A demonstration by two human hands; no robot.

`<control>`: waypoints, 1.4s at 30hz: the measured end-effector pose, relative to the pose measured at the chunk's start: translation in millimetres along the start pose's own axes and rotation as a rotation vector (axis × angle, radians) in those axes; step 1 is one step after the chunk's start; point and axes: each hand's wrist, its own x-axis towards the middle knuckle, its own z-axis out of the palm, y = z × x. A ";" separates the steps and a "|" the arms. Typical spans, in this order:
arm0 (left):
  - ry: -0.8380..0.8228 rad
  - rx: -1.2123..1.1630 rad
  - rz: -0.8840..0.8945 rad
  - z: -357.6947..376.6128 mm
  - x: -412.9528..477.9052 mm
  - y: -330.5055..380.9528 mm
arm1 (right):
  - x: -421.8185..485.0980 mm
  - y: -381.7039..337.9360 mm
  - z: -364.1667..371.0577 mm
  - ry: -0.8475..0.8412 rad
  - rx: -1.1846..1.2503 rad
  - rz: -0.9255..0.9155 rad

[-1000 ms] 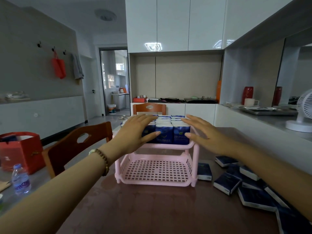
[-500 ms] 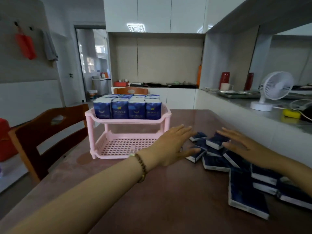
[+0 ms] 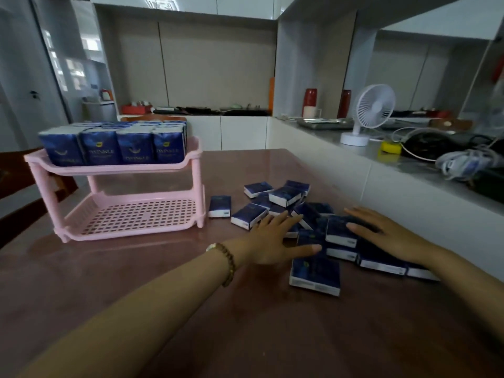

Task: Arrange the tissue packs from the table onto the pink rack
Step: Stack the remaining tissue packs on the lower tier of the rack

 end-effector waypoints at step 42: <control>0.467 -0.031 -0.022 -21.0 -195.9 -123.3 | 9.0 -233.4 139.3 -0.270 0.386 -0.325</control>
